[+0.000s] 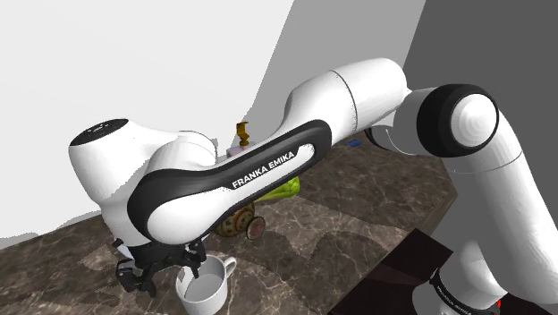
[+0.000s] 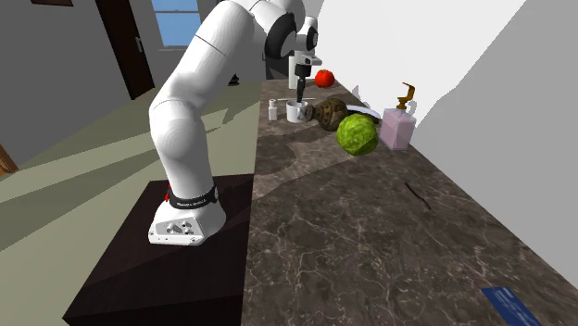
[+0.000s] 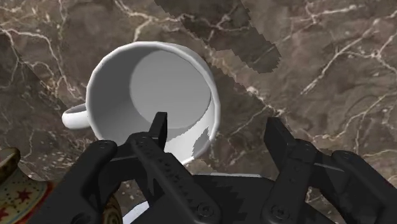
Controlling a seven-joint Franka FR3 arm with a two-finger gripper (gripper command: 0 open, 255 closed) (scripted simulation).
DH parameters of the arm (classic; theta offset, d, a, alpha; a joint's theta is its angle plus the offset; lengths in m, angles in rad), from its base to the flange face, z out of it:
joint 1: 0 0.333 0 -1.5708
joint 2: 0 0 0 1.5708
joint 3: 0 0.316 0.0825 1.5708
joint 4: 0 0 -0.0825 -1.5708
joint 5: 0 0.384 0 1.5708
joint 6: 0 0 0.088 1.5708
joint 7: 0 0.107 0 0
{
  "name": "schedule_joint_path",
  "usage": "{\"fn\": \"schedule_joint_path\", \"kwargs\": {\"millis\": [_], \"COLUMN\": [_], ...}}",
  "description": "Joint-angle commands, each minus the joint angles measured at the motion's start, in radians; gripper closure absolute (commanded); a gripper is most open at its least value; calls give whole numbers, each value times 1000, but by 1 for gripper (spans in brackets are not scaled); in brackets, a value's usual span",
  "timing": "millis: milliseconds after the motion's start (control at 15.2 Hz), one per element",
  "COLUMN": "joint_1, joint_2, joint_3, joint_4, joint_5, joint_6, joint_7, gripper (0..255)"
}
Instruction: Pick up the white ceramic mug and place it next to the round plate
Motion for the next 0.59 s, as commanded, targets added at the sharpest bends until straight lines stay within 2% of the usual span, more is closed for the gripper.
{"fn": "schedule_joint_path", "kwargs": {"millis": [0,132,396,528], "joint_1": [0,0,23,23], "joint_2": [0,0,-12,-13], "joint_3": [0,0,8,8], "joint_4": [0,0,118,118], "joint_5": [0,0,16,16], "joint_6": [0,0,-119,-119], "joint_7": [0,0,-18,-18], "gripper": [0,0,0,0]}}
